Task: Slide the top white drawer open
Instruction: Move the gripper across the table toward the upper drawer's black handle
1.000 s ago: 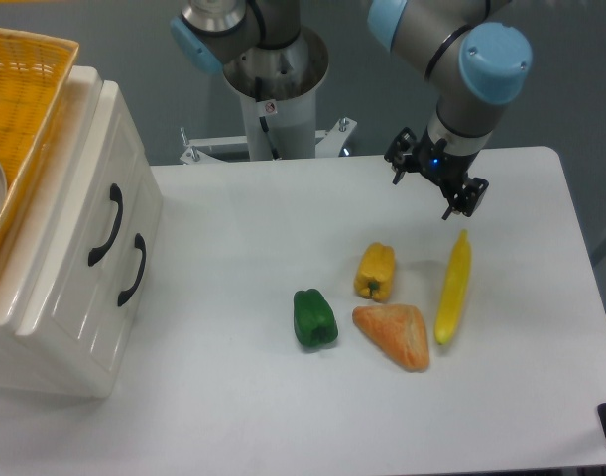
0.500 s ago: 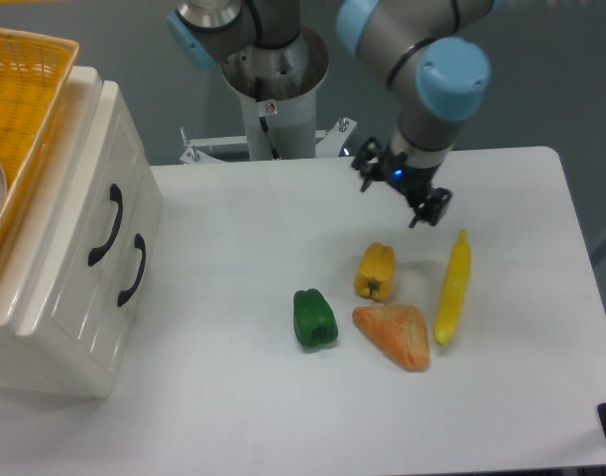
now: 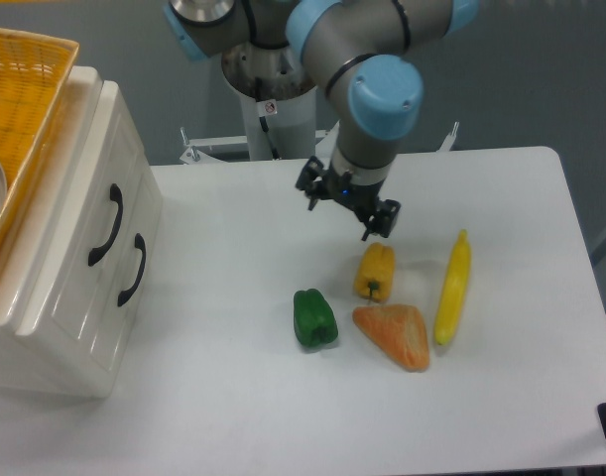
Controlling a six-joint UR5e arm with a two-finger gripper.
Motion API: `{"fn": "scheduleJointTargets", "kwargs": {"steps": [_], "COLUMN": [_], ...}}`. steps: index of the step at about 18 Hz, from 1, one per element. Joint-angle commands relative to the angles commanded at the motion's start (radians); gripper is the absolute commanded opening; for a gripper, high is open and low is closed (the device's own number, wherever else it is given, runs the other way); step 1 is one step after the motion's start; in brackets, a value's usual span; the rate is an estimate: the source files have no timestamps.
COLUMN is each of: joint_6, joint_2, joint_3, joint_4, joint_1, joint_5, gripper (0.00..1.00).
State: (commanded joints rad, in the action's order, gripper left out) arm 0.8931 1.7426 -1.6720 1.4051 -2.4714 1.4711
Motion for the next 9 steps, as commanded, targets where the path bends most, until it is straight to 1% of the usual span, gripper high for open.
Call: {"fn": "scheduleJointTargets", "kwargs": {"steps": [5, 7, 9], "joint_6": [-0.144, -0.219, -0.267], "joint_2": [-0.005, -0.005, -0.003], "joint_3": [0.002, 0.006, 0.009], "joint_4": [0.002, 0.002, 0.002], "joint_1": [0.067, 0.097, 0.130], "joint_5": [-0.067, -0.112, -0.123], "gripper": [1.00, 1.00, 1.00]}}
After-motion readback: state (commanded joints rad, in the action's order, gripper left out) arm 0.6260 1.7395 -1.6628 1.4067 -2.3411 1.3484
